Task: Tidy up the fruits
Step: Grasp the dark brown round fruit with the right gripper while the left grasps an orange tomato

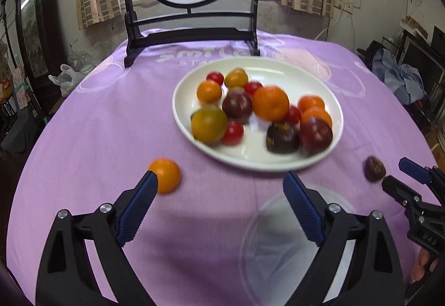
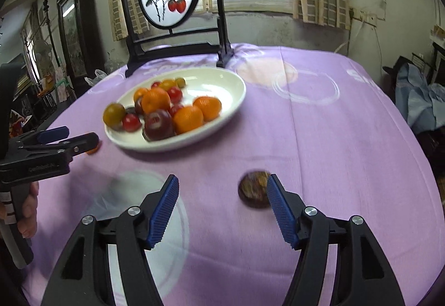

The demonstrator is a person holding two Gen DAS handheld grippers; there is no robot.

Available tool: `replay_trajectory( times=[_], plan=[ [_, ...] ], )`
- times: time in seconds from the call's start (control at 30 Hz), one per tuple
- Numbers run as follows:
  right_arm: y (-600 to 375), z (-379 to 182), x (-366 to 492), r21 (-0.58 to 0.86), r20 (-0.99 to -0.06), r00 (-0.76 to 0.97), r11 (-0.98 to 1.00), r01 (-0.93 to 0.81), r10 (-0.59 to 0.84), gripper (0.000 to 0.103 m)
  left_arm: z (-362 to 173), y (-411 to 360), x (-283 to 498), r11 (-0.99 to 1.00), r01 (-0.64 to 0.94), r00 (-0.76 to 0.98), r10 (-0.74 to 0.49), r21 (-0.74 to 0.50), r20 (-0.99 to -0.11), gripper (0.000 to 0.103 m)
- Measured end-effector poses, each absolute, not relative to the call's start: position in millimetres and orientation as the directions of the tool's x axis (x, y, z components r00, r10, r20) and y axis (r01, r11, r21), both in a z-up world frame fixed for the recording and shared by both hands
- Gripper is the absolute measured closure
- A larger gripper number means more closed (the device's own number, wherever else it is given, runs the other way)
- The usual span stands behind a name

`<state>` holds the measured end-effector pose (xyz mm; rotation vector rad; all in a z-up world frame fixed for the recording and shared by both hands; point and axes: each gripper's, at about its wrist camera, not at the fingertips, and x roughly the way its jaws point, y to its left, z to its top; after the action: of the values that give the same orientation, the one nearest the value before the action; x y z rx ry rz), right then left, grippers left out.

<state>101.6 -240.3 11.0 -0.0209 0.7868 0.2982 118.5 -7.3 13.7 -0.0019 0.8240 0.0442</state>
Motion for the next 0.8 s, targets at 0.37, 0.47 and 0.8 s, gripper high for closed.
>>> replay_trajectory(
  times=[0.37,0.47,0.8],
  plan=[
    [-238,-19,111,0.064,-0.783,0.594,0.975,-0.214,0.182,0.036,-18,-19,93,0.997,-0.002,0.707,0.060,0.083,-0.705,0.014],
    [-236,-23,119,0.049,-0.794,0.586,0.978,-0.204,0.162,0.036,-19,-16,97,0.999,0.013,0.681,0.015,0.033,-0.732,0.014],
    [-224,-27,144,0.022,-0.811,0.574,0.986,-0.164,0.114,0.042,-22,-2,105,0.999,-0.034,0.637,0.005,-0.022,-0.771,0.014]
  ],
)
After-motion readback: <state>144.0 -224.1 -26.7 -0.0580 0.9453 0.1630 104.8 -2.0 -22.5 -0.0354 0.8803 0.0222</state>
